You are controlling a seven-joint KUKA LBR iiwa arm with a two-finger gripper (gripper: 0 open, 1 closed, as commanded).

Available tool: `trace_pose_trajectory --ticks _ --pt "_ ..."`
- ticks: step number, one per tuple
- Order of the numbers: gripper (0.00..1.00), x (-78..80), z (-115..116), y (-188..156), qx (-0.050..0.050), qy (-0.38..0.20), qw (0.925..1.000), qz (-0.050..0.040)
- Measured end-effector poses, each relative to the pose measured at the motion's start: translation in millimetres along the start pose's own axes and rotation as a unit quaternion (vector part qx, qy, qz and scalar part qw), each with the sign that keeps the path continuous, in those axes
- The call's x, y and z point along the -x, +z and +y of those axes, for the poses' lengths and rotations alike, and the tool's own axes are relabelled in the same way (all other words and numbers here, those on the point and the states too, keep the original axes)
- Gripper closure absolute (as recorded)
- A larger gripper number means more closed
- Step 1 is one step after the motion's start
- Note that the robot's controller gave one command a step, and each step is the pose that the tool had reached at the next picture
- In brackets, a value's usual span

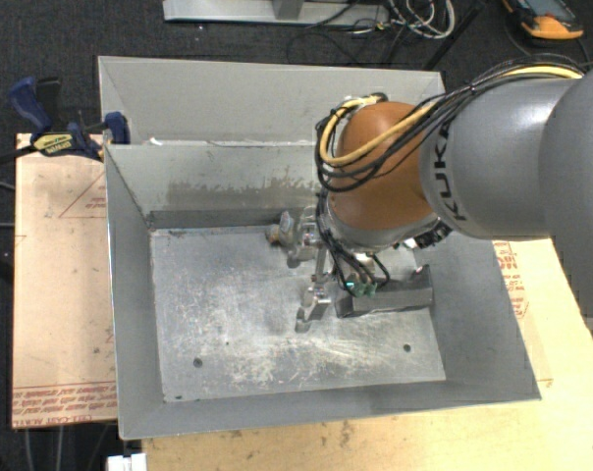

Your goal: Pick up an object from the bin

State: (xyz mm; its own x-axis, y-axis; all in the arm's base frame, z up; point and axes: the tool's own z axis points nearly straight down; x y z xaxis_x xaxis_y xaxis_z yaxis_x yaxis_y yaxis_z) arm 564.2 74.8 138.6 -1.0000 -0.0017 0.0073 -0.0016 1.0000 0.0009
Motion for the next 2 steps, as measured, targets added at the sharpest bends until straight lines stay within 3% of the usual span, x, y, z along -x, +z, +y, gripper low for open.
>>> trace_pose_trajectory --ticks 1,2 --pt "0.00 1.9 0 -4 0.000 0.001 1.0000 -0.0038" --pt "0.00 40.3 -37 -28 0.001 -0.009 1.0000 -0.0039"
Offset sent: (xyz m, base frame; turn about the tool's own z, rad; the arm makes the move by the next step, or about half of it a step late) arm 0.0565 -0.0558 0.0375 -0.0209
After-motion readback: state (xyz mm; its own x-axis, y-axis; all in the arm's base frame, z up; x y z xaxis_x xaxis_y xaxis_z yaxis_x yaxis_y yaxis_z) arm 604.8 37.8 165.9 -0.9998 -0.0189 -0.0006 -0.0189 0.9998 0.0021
